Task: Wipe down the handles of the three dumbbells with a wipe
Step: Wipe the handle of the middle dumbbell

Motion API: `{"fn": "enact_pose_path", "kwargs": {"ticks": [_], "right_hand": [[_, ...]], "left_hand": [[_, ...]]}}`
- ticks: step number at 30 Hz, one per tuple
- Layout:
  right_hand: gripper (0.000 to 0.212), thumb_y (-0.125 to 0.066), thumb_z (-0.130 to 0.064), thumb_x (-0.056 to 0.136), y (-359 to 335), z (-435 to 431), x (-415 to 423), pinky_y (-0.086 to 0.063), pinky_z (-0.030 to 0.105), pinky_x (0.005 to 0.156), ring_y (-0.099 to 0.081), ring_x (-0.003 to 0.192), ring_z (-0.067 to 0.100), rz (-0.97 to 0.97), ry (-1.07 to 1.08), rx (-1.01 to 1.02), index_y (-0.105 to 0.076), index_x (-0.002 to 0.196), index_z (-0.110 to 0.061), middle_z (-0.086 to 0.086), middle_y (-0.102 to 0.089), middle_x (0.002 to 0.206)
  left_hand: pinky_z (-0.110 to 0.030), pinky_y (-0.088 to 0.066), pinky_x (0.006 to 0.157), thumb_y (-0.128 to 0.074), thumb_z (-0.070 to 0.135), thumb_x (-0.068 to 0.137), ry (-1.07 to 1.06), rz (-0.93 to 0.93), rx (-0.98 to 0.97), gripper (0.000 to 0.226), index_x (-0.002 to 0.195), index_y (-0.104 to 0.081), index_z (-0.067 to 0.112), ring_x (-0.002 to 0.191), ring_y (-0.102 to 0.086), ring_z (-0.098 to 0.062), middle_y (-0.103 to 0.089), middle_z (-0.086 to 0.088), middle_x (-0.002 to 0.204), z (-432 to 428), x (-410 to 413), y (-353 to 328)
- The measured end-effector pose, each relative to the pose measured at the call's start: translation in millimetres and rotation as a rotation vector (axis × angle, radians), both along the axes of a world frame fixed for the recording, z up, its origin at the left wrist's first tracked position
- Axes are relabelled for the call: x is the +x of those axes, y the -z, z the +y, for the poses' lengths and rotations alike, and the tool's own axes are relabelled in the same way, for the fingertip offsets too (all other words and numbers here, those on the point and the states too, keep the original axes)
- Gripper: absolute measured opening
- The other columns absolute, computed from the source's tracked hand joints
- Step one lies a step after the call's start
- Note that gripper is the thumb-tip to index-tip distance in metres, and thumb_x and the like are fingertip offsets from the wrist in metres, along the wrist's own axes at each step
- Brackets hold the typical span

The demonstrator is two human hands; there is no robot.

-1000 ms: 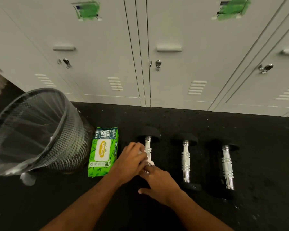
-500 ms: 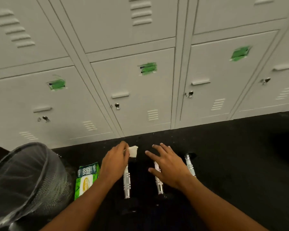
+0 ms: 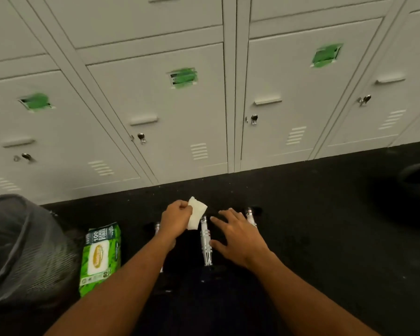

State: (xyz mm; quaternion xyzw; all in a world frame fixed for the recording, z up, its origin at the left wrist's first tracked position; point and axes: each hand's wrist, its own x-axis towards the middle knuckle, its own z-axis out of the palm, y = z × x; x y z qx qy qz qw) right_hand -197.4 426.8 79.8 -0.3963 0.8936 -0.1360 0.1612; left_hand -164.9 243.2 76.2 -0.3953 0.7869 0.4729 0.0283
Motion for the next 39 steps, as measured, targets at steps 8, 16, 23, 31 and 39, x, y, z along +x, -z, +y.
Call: {"fn": "enact_pose_path", "kwargs": {"ticks": [8, 16, 23, 31, 39], "right_hand": [[0.08, -0.058, -0.056, 0.087, 83.0, -12.6, 25.7, -0.026, 0.041, 0.113, -0.012, 0.147, 0.021, -0.196, -0.054, 0.06, -0.017, 0.152, -0.032, -0.004, -0.02, 0.158], [0.086, -0.069, -0.057, 0.076, 100.1, -16.0, 31.0, -0.042, 0.035, 0.096, -0.03, 0.127, 0.018, -0.196, -0.194, 0.123, -0.03, 0.147, -0.03, -0.005, -0.031, 0.148], [0.055, -0.062, -0.035, 0.091, 103.2, -28.2, 32.8, -0.046, 0.039, 0.094, -0.037, 0.124, 0.022, -0.222, -0.339, 0.196, -0.043, 0.142, -0.026, 0.002, -0.035, 0.143], [0.053, -0.062, -0.03, 0.091, 100.0, -33.0, 31.1, -0.042, 0.039, 0.096, -0.041, 0.121, 0.024, -0.226, -0.389, 0.233, -0.046, 0.141, -0.02, 0.003, -0.039, 0.14], [0.052, -0.063, -0.029, 0.091, 103.8, -33.1, 30.9, -0.041, 0.038, 0.1, -0.04, 0.126, 0.022, -0.227, -0.398, 0.188, -0.047, 0.14, -0.02, 0.0, -0.04, 0.142]], "left_hand": [[-0.016, -0.042, 0.066, -0.061, 0.016, 0.089, 0.174, 0.139, -0.355, 0.016, 0.103, -0.068, 0.021, 0.087, -0.061, -0.008, -0.065, 0.01, 0.098, 0.9, 8.6, 86.8], [-0.033, -0.047, 0.094, -0.05, 0.038, 0.097, 0.608, 0.067, -0.577, 0.035, 0.129, -0.06, 0.028, 0.115, -0.046, -0.012, -0.048, 0.01, 0.132, 3.4, 23.1, 141.2], [-0.035, -0.052, 0.082, -0.057, 0.024, 0.095, 0.656, 0.08, -0.64, 0.029, 0.122, -0.066, 0.027, 0.098, -0.048, -0.016, -0.05, 0.004, 0.117, -13.5, 10.3, 139.9], [-0.029, -0.05, 0.091, -0.064, 0.033, 0.091, 0.518, 0.118, -0.358, 0.025, 0.113, -0.072, 0.025, 0.105, -0.05, -0.009, -0.048, 0.01, 0.116, 7.4, 34.0, 140.3], [-0.029, -0.051, 0.094, -0.067, 0.024, 0.089, 0.464, 0.183, -0.203, 0.022, 0.111, -0.072, 0.026, 0.107, -0.054, -0.007, -0.051, 0.015, 0.114, 9.1, 56.9, 155.5]]}}
